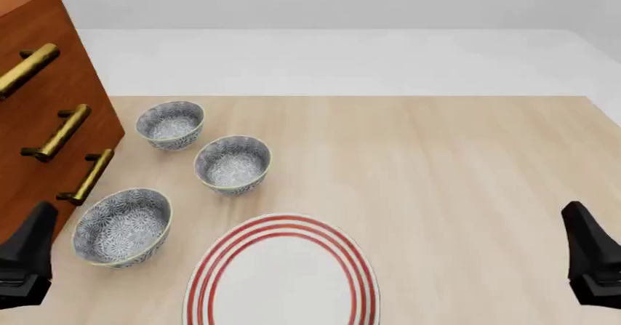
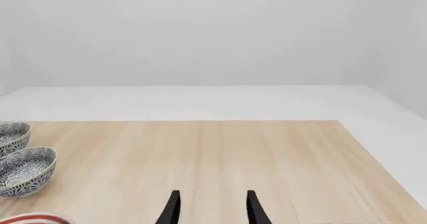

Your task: Pick up the bowl and put it in the middle on the plate.

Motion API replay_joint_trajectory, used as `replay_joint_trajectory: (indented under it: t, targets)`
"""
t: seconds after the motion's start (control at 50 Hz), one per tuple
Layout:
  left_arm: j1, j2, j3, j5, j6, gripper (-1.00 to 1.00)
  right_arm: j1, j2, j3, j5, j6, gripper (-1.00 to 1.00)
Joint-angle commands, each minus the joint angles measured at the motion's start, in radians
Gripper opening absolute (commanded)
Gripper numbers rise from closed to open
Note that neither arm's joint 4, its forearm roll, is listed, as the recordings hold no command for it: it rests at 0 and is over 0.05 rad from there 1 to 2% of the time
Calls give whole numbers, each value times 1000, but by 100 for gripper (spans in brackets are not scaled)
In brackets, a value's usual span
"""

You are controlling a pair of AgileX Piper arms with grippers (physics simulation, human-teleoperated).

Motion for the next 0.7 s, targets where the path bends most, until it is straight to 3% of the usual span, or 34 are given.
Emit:
replay_joint_trajectory:
  t: [0.02, 0.1, 0.14, 0.18, 0.36, 0.42, 0.7]
  targets:
    - [-13, 1, -14, 26, -6, 100, -1, 16, -13, 3, 16, 100]
    - [-17, 5, -7, 17, -12, 100, 8, 22, -13, -1, -9, 100]
    - [-6, 23, -4, 2, -30, 100, -8, 14, -27, 14, 24, 100]
    - [-7, 24, -5, 3, -26, 100, -5, 3, -41, 36, -2, 100]
    - [-34, 29, 0, 5, -16, 100, -10, 76, -141, 57, 5, 100]
    - [-37, 49, 1, -10, -21, 100, 59, 189, -178, 23, -2, 100]
    - [-65, 71, 1, -13, -26, 100, 239, 388, -304, 10, -36, 100]
